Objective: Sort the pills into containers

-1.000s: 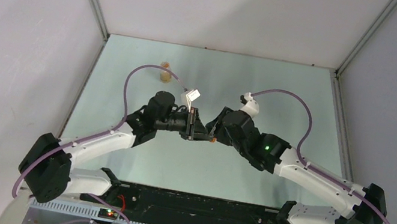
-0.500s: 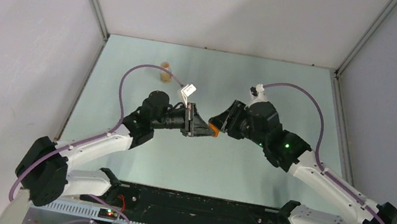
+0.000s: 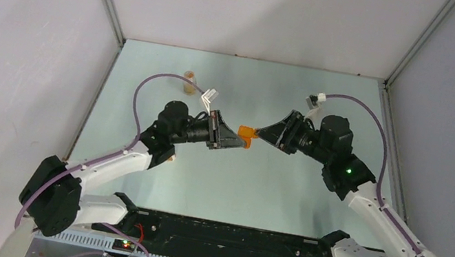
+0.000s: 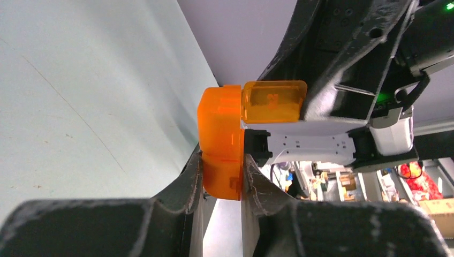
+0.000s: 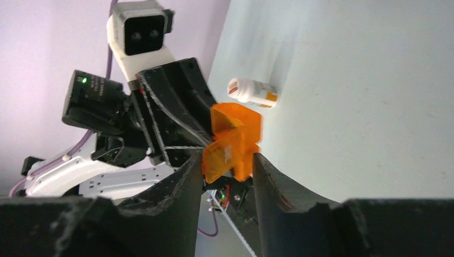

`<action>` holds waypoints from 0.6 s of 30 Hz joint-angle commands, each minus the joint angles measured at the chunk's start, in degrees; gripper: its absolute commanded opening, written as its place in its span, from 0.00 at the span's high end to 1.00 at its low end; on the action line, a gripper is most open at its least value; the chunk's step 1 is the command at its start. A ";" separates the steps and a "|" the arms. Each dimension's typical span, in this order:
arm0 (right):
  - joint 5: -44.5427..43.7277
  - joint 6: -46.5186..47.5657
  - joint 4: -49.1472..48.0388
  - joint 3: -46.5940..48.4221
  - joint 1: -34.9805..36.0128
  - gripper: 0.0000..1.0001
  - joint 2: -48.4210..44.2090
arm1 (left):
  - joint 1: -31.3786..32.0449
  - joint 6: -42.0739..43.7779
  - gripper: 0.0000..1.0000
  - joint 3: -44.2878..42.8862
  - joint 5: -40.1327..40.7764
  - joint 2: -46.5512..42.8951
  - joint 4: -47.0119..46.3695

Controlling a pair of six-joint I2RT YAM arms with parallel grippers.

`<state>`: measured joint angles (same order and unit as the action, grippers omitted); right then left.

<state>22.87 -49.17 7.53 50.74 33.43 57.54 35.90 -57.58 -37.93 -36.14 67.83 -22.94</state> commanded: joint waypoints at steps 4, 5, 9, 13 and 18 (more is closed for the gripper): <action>0.96 5.88 6.33 -0.55 -5.42 0.73 -4.07 | -1.60 -1.25 1.00 -2.86 0.30 -0.90 -2.74; 1.41 6.70 6.34 -0.55 -5.63 0.76 -4.29 | -1.73 -1.12 1.00 -3.49 0.24 -0.71 -2.55; 3.05 7.84 5.26 -0.56 -6.99 0.88 -3.15 | -1.87 0.14 1.00 -5.87 -0.15 1.33 -1.30; 5.53 8.64 1.24 -0.94 -8.02 0.42 -1.38 | -2.43 1.46 1.00 -8.09 -0.56 3.51 0.45; 9.12 8.30 -7.51 -2.07 -8.26 0.27 1.03 | -3.09 1.85 1.00 -9.04 -1.67 5.90 0.69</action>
<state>27.73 -41.71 8.97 49.41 25.39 56.99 33.52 -57.43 -44.75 -36.29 72.44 -22.39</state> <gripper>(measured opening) 0.712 0.245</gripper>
